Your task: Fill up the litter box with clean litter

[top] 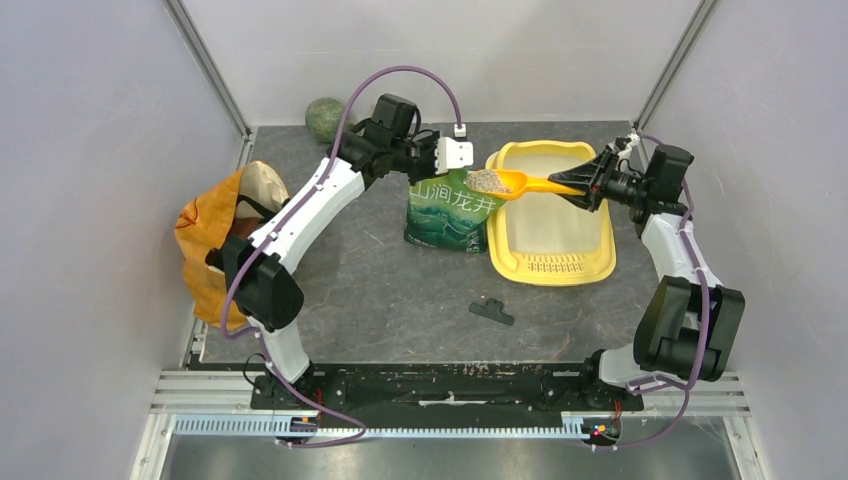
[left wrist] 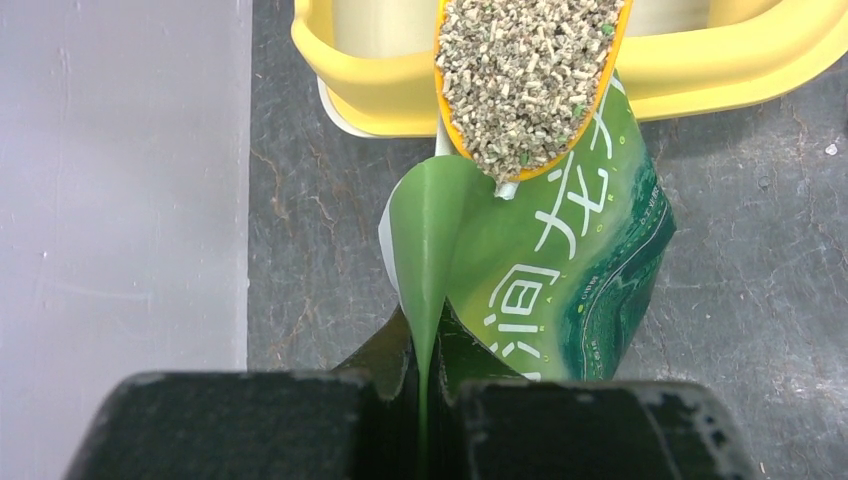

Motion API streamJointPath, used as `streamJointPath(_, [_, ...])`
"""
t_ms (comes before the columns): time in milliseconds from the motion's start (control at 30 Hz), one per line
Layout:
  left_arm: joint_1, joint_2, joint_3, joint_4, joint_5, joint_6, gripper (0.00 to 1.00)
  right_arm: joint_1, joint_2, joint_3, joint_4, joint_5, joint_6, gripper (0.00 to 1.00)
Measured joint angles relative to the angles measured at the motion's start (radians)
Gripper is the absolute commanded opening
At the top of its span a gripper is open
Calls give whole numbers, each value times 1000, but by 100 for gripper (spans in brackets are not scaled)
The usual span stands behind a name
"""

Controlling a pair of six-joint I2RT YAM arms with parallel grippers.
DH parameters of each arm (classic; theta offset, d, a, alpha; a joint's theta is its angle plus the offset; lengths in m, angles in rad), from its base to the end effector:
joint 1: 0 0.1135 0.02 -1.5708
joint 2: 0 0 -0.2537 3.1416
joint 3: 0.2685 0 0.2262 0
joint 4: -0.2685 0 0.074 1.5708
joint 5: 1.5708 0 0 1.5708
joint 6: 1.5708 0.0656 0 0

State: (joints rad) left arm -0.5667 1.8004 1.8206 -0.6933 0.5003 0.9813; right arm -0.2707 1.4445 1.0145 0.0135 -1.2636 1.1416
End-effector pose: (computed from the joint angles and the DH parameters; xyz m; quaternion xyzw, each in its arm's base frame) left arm 0.3184 -0.2399 0.3429 0.6870 0.5491 -0.1317 0.4573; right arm 0.3030 -0.0192 0.2908 0.1936 0.7236 0.6345 0.1905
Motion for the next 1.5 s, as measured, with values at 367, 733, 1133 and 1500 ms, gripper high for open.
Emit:
streamJointPath(367, [-2, 0, 0, -2, 0, 0, 2, -16, -6, 1, -60, -25, -43, 0])
streamJointPath(733, [-2, 6, 11, -8, 0, 1, 2, -73, -17, 1, -6, -34, 13, 0])
streamJointPath(1133, [-2, 7, 13, -12, 0, 4, 2, -236, -10, 19, 46, -42, 60, 0])
streamJointPath(1500, [-1, 7, 13, -13, 0, 10, 2, -333, 77, 224, -492, 118, -466, 0])
